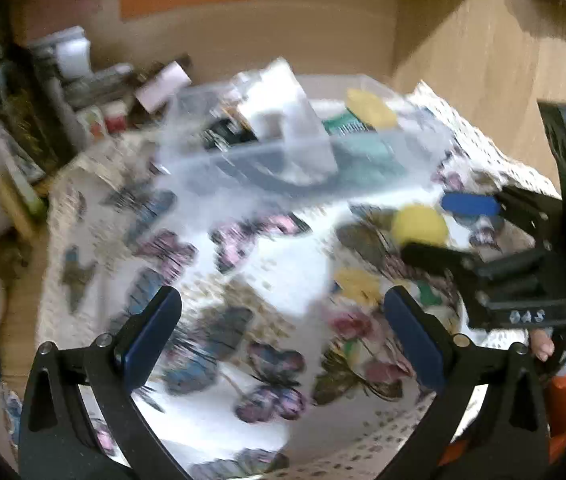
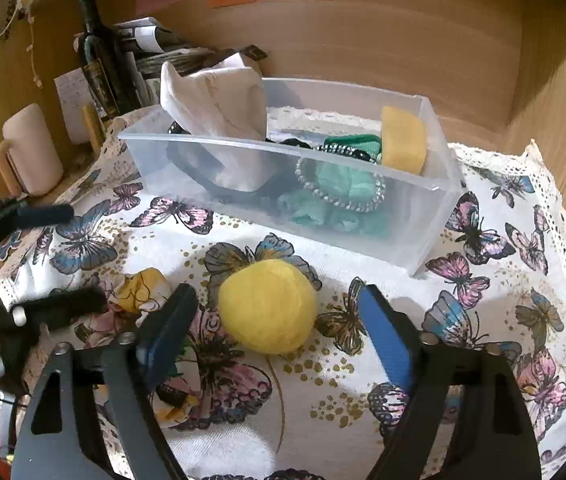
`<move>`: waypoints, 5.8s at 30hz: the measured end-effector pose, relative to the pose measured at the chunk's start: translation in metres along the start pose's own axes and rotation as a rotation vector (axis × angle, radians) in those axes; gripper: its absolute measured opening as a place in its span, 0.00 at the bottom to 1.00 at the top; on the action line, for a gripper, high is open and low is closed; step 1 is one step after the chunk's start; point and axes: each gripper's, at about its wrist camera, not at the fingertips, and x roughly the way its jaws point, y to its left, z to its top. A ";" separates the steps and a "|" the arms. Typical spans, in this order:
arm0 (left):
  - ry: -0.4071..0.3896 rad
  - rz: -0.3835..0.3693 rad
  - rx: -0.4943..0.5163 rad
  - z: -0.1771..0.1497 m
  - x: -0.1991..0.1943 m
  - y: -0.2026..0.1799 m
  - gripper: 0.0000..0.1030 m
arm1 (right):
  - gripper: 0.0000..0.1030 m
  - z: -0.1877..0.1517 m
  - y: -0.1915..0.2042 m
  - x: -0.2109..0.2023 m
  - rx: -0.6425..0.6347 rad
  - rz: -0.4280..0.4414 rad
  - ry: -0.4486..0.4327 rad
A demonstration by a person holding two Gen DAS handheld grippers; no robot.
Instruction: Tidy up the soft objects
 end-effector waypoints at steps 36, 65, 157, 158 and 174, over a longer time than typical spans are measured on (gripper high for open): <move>-0.135 -0.094 -0.037 0.025 -0.028 0.008 0.12 | 0.41 0.021 -0.030 -0.061 0.075 -0.048 -0.235; -0.244 0.087 -0.077 0.124 0.040 0.035 0.12 | 0.41 0.119 -0.029 -0.002 -0.019 -0.083 -0.232; -0.591 0.057 -0.036 0.046 -0.104 -0.008 1.00 | 1.00 0.051 0.012 -0.139 -0.019 -0.111 -0.535; -0.590 0.057 -0.036 0.046 -0.103 -0.008 1.00 | 1.00 0.051 0.012 -0.139 -0.020 -0.109 -0.534; -0.587 0.058 -0.036 0.045 -0.102 -0.010 1.00 | 1.00 0.049 0.015 -0.136 -0.026 -0.106 -0.528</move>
